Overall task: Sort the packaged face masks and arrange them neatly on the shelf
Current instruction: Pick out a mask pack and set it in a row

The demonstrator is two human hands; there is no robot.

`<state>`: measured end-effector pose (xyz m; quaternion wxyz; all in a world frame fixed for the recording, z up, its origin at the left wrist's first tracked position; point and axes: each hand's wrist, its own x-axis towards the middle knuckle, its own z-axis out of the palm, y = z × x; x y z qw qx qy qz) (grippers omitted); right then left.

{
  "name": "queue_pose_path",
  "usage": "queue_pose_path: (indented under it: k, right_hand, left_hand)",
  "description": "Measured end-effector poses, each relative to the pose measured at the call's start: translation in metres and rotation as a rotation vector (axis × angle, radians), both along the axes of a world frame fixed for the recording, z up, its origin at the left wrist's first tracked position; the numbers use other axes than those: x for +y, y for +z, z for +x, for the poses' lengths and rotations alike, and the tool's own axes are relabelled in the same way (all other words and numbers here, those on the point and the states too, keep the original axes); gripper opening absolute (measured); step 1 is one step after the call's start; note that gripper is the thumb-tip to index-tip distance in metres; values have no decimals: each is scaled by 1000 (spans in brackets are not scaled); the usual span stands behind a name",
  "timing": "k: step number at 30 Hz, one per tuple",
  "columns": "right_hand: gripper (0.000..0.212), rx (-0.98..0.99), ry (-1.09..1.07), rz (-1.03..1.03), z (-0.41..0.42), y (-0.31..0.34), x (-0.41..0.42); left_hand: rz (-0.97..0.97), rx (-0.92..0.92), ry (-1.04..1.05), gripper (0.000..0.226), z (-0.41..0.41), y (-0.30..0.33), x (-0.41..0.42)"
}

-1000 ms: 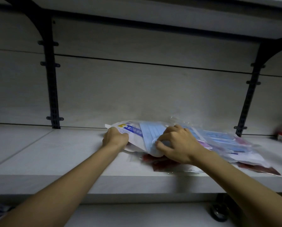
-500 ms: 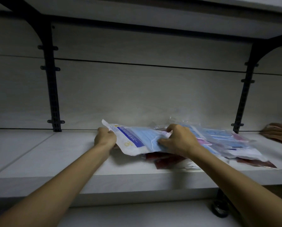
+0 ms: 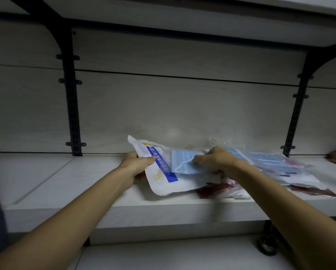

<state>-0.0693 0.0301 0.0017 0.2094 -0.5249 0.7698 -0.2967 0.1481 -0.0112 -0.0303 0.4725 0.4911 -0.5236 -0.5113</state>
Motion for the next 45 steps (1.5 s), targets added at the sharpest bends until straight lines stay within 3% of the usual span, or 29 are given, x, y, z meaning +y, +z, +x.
queue_pose_path:
  k: [6,12,18,26,35,45]
  right_hand:
    - [42,-86,-47,37,10,13,33]
    - [43,-423,-93,-33,16,17,52]
    - [20,-406,-20,-276,13,15,68]
    - [20,-468,93,-482,7,18,97]
    - [8,-492,217,-487,25,-16,122]
    - [14,-576,327,-428,99,-19,139]
  left_hand:
    - [-86,30,-48,23,6,1,7]
    - [-151,19,-72,27,14,6,23]
    - [-236,73,-15,18,18,18,47]
    - [-289,160,82,26,20,29,93]
    - [-260,47,50,22,45,-10,158]
    - [-304,-40,98,28,131,-12,202]
